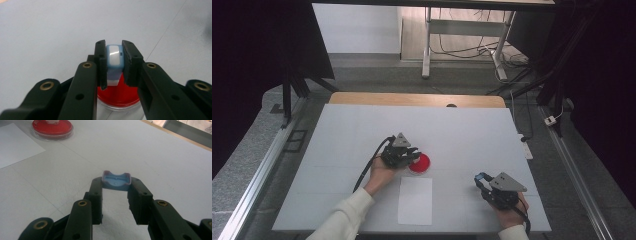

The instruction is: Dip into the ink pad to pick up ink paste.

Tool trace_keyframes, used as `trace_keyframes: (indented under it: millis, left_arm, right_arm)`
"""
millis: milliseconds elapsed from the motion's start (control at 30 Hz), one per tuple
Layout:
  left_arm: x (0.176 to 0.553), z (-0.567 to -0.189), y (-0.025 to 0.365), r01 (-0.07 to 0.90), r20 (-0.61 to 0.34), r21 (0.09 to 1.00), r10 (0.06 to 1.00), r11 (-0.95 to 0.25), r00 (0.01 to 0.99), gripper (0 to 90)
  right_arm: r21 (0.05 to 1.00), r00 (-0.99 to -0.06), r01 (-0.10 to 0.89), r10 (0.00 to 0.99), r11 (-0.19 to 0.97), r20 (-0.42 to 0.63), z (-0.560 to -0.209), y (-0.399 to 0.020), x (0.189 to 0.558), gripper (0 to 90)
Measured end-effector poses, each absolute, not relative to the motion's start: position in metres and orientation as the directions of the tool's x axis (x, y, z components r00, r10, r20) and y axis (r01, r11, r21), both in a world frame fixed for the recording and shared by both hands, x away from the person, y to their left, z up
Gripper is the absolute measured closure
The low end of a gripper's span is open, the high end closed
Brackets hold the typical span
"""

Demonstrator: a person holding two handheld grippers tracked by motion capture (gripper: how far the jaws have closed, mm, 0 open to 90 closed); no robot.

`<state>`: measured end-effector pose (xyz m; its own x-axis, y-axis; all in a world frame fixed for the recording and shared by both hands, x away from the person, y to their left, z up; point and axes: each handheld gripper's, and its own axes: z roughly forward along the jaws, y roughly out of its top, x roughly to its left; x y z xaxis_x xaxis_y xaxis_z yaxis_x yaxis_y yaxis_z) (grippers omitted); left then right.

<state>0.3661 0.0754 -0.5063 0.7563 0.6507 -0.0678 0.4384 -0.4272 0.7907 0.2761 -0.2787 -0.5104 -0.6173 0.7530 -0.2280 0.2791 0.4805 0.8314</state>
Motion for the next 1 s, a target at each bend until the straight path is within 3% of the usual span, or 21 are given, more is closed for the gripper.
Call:
trace_keyframes:
  millis: [1000]
  left_arm:
    - [0.3616, -0.5126, 0.0686, 0.394, 0.000, 0.799, 0.656, -0.454, 0.755, 75.4]
  right_arm:
    - [0.828, -0.616, 0.278, 0.752, 0.487, -0.235, -0.5102, -0.2777, 0.2759, 65.3]
